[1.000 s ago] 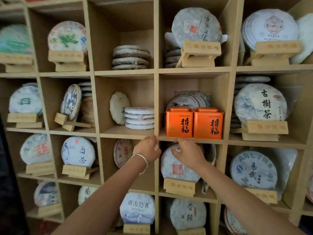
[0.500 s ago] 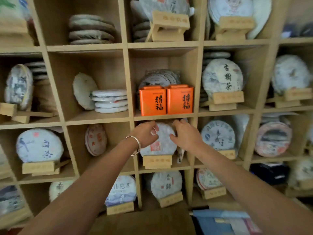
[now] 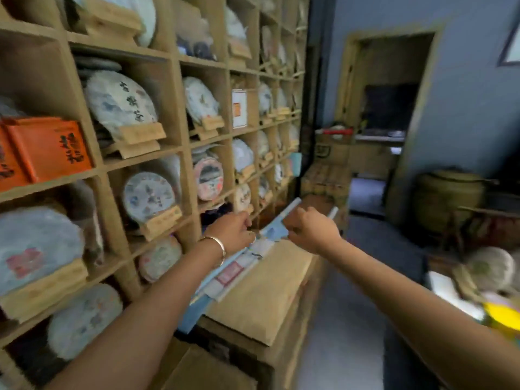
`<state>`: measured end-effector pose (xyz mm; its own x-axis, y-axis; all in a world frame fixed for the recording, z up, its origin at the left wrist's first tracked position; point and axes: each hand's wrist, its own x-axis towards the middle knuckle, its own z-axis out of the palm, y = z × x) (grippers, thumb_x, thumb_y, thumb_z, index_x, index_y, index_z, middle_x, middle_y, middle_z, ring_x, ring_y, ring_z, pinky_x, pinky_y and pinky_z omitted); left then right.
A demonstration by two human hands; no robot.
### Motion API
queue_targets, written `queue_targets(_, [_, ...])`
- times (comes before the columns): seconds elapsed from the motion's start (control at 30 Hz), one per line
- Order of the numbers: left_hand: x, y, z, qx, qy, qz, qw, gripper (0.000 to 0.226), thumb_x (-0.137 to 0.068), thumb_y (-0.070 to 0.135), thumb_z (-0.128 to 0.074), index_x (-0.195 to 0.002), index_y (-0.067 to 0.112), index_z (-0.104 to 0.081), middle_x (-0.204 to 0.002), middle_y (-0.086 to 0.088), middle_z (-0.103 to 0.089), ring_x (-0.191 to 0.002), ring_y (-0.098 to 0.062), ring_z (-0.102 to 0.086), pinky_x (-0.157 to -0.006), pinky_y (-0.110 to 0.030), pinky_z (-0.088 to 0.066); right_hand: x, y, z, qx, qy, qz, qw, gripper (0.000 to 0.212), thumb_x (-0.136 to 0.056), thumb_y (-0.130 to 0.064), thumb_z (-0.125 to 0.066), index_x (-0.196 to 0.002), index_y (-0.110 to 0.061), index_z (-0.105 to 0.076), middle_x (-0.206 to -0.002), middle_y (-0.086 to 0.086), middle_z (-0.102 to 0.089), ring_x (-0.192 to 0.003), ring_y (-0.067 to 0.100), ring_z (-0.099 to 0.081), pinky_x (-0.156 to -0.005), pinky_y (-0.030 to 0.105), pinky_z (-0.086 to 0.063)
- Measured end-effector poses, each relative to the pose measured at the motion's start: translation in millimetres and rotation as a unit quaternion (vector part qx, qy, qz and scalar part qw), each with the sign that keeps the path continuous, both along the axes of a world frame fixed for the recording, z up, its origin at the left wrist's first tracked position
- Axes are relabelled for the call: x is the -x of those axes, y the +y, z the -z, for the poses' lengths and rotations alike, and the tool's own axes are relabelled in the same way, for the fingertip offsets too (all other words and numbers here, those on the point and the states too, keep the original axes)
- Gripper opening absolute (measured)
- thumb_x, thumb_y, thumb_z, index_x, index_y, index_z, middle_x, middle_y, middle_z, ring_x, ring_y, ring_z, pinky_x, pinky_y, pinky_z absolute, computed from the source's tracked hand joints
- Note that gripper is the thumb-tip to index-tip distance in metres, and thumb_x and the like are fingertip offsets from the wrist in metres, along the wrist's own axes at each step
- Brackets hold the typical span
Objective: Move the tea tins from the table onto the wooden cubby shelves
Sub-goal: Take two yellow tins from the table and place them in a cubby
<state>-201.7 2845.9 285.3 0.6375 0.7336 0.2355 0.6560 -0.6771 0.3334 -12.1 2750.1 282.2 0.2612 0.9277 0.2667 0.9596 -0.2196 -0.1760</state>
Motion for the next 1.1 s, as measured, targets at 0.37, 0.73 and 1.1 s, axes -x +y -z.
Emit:
queue_targets(0.37, [-269,-195,25,0.014,0.037,0.302,0.952,0.029,-0.084,0.035,-0.06,-0.109,0.021,-0.056,-0.102,0.004,-0.061,-0.096,-0.019,-0.058,-0.084,-0.034,-0.049,-182,-292,26,0.028,0.01,0.325,0.945,0.041,-0.087,-0.042,-0.053,-0.112,-0.01,-0.049,-0.117,0.016,-0.053,-0.109,0.036,-0.056,-0.08,0.04,-0.046])
queue_targets(0.73, [-450,-364,92,0.066,0.103,0.39,0.913,0.037,-0.084,0.035,-0.062,-0.114,0.015,-0.056,-0.111,-0.005,-0.064,-0.1,-0.023,-0.06,-0.085,-0.035,-0.05,-325,-477,78,0.128,0.045,0.381,0.915,0.051,-0.083,-0.04,-0.061,-0.122,-0.011,-0.047,-0.122,0.015,-0.052,-0.111,0.034,-0.055,-0.082,0.042,-0.049])
queue_targets(1.1, [-549,-395,163,0.1,0.197,0.381,0.898,0.05,-0.082,0.03,-0.063,-0.126,0.014,-0.048,-0.112,-0.007,-0.058,-0.099,-0.026,-0.057,-0.077,-0.034,-0.05,-444,-506,156,0.2,0.151,0.311,0.917,0.072,-0.076,-0.039,-0.073,-0.135,-0.013,-0.04,-0.127,0.015,-0.05,-0.117,0.03,-0.05,-0.089,0.038,-0.045])
